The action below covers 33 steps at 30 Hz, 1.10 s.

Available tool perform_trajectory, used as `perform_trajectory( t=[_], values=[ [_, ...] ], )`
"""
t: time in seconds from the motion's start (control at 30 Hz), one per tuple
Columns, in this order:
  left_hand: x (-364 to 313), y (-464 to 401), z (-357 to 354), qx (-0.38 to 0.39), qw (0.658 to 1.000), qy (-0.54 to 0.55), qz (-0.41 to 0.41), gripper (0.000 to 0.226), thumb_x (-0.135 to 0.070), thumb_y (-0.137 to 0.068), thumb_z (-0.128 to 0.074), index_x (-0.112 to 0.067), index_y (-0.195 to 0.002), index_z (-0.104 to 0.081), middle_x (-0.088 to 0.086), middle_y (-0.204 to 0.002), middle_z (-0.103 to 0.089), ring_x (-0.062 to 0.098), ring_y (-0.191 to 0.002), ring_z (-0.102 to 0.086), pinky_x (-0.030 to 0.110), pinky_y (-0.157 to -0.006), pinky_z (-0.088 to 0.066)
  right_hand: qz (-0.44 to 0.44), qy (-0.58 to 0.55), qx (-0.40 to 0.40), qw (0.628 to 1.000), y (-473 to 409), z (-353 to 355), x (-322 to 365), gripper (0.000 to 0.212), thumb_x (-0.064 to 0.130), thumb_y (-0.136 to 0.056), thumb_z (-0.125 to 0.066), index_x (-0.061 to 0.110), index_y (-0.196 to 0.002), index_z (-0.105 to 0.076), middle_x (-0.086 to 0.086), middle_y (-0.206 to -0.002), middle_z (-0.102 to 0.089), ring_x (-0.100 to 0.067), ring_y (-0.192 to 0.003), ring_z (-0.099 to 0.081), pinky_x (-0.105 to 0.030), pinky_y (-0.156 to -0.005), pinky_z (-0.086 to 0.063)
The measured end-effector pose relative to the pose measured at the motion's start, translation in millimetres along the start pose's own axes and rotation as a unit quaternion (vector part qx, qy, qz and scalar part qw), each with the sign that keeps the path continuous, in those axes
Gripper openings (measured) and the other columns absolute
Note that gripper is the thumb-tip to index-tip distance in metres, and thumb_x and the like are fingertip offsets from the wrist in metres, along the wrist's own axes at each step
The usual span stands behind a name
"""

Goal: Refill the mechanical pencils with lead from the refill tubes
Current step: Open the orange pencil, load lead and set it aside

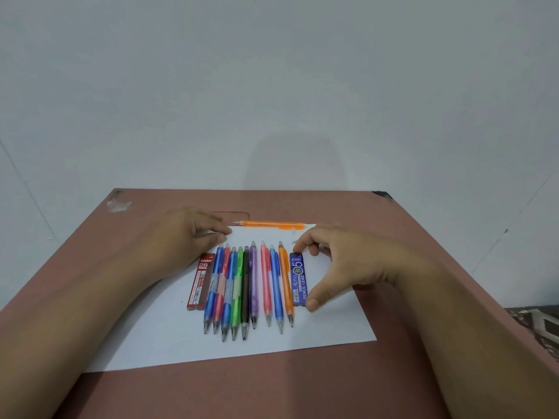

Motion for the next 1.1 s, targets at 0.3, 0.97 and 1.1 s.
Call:
perform_trajectory(
  t=[0.3, 0.97, 1.1],
  values=[
    [-20.1, 7.8, 15.9, -0.065, 0.996, -0.053, -0.019, 0.029, -0.029, -0.094, -0.066, -0.036, -0.122, -0.069, -0.019, -0.124, -0.057, 0.007, -0.118, -0.05, 0.031, -0.089, -0.048, 0.028, -0.027, -0.068, 0.997, 3.8, 13.0, 3.8, 0.071, 0.048, -0.064, -0.093, 0.045, -0.122, -0.052, 0.023, -0.114, -0.05, 0.011, -0.1, -0.046, -0.016, -0.078, -0.039],
    [-81.1, 36.0, 14.5, -0.023, 0.943, 0.329, 0.036, 0.022, -0.042, -0.088, -0.066, -0.026, -0.082, -0.08, -0.007, -0.087, -0.078, 0.008, -0.084, -0.072, 0.028, -0.078, -0.053, 0.19, -0.136, -0.266, 0.935, 7.1, 24.9, 57.5, 0.089, 0.037, -0.071, -0.089, 0.034, -0.147, -0.043, 0.024, -0.133, -0.054, -0.007, -0.131, -0.046, -0.024, -0.101, -0.042],
    [-82.7, 38.9, 15.0, -0.008, 0.941, 0.334, 0.048, 0.025, -0.041, -0.089, -0.066, -0.021, -0.086, -0.08, -0.007, -0.089, -0.078, 0.004, -0.081, -0.071, 0.028, -0.077, -0.051, 0.181, -0.427, -0.186, 0.866, -5.7, 14.4, 48.9, 0.047, 0.03, -0.087, -0.075, 0.026, -0.133, -0.065, 0.002, -0.125, -0.071, -0.012, -0.116, -0.064, -0.029, -0.09, -0.048]
  ],
)
Point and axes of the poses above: each hand's wrist, its own y-axis away from the middle knuckle, its own z-axis out of the back of the hand, x = y × z, the point moved 9 cm from there along -y, towards the middle knuckle
